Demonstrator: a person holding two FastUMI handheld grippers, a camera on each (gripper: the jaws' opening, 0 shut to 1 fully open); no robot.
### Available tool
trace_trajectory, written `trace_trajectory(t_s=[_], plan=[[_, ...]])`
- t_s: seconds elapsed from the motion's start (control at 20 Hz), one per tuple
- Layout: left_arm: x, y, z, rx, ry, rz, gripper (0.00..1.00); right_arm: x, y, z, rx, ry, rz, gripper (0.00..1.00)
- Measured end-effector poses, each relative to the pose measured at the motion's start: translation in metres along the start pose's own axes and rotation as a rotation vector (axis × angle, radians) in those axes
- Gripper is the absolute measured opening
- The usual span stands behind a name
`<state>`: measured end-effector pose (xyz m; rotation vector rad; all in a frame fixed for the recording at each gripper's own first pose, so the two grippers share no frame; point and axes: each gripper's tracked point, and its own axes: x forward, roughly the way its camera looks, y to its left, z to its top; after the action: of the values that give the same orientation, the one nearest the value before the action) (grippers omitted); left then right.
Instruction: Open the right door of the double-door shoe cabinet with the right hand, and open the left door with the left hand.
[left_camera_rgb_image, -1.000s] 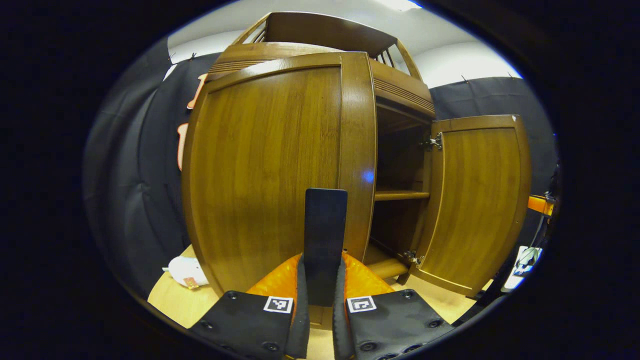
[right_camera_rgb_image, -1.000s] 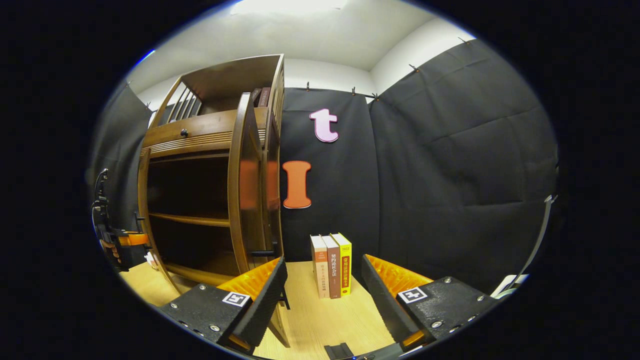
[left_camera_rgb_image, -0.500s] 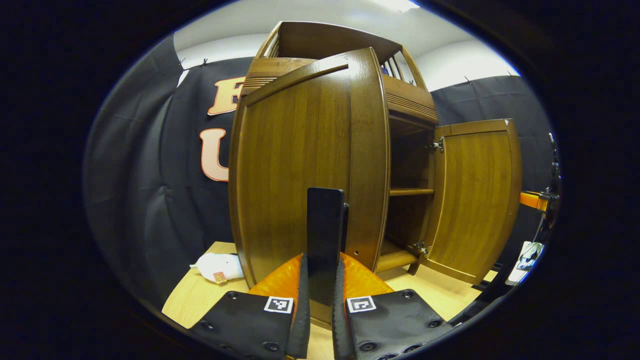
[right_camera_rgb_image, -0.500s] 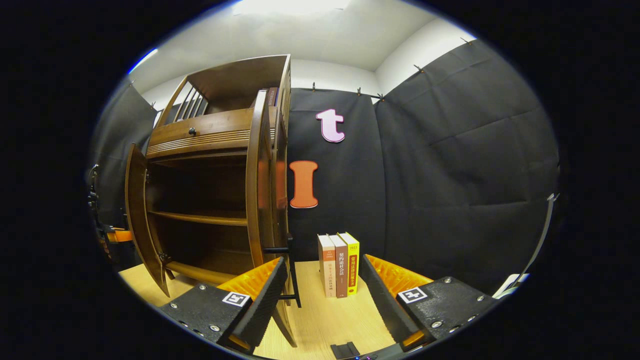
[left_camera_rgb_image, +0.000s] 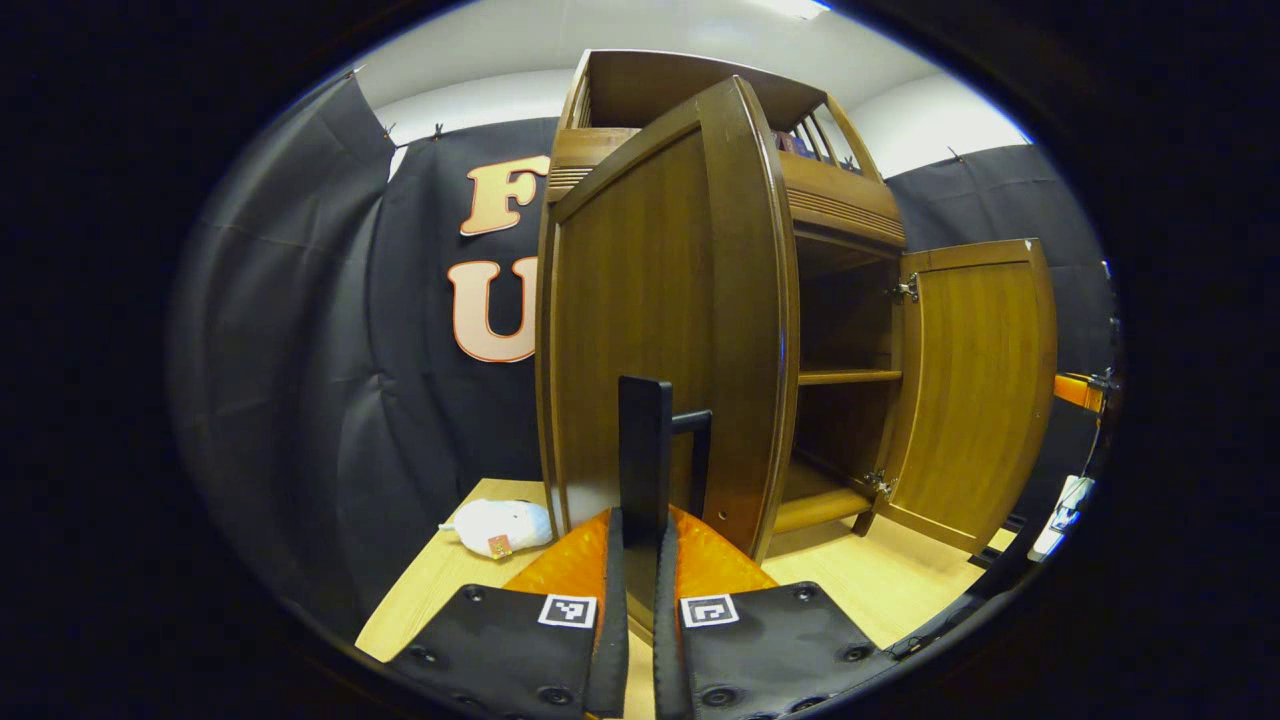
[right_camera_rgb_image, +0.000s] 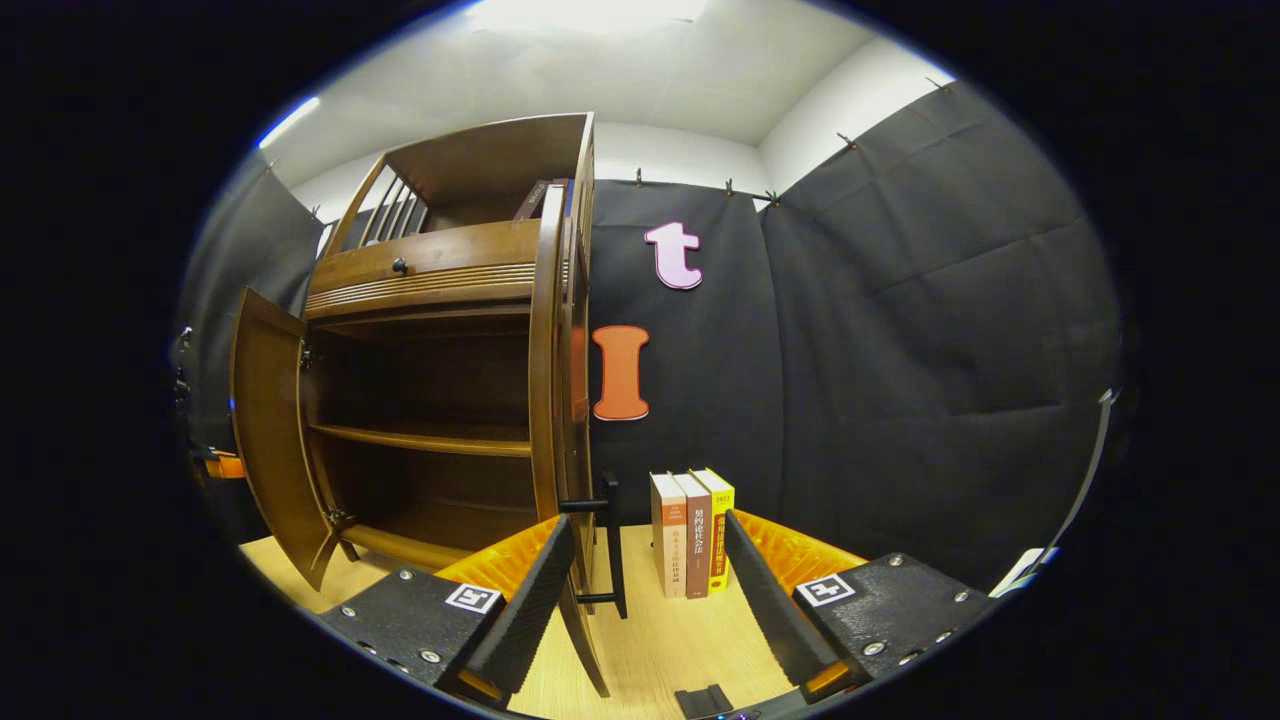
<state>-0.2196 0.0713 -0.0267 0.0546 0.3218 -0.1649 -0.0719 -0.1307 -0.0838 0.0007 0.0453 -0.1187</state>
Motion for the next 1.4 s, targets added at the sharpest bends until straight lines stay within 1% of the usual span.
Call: trace_trajectory(t_s=[0.05,0.15,0.2,0.25,0.35,0.5,0.65,0.9,1.0,1.05,1.1,1.15,1.2,1.25,1.4], plan=[[-0.004,0.004,0.000,0.005,-0.002,0.001,0.15,0.000,0.000,0.000,-0.002,-0.003,-0.002,0.98],[-0.009,0.016,0.002,0.011,-0.007,0.007,0.17,-0.001,0.001,-0.001,0.004,0.002,-0.001,0.98],[-0.009,0.026,0.001,0.015,-0.008,0.023,0.17,-0.001,0.001,-0.002,0.007,0.004,-0.001,0.98],[-0.014,0.037,0.003,0.024,-0.016,0.037,0.09,-0.001,0.001,-0.002,0.005,0.004,-0.003,0.98],[-0.021,0.054,0.003,0.029,-0.025,0.057,0.09,0.000,0.001,0.000,-0.002,0.003,-0.009,0.98],[-0.023,0.076,0.002,-0.023,-0.029,0.042,0.09,-0.001,0.001,0.005,-0.014,-0.006,-0.023,0.98],[-0.024,0.095,0.002,-0.020,-0.030,0.049,0.08,-0.004,0.004,0.005,-0.012,-0.005,-0.025,0.98],[-0.024,0.118,0.002,-0.017,-0.032,0.057,0.08,-0.008,0.007,0.007,-0.013,-0.004,-0.034,0.98],[-0.025,0.121,0.002,-0.024,-0.043,0.042,0.07,-0.010,0.009,0.007,-0.011,-0.002,-0.034,0.98],[-0.025,0.125,0.001,-0.023,-0.048,0.036,0.10,-0.011,0.010,0.008,-0.012,-0.004,-0.034,0.98],[-0.026,0.128,0.000,-0.022,-0.051,0.036,0.05,-0.011,0.011,0.009,-0.012,-0.005,-0.034,0.98],[-0.028,0.132,-0.001,-0.025,-0.054,0.036,0.05,-0.012,0.012,0.010,-0.012,-0.008,-0.033,0.98],[-0.030,0.133,-0.001,-0.029,-0.058,0.037,0.05,-0.013,0.013,0.011,-0.012,-0.012,-0.032,0.92],[-0.031,0.135,-0.001,-0.030,-0.061,0.037,0.05,-0.014,0.015,0.012,-0.011,-0.014,-0.030,0.98],[-0.037,0.140,-0.003,-0.029,-0.058,0.052,0.07,-0.016,0.019,0.015,-0.013,-0.018,-0.023,0.98]])
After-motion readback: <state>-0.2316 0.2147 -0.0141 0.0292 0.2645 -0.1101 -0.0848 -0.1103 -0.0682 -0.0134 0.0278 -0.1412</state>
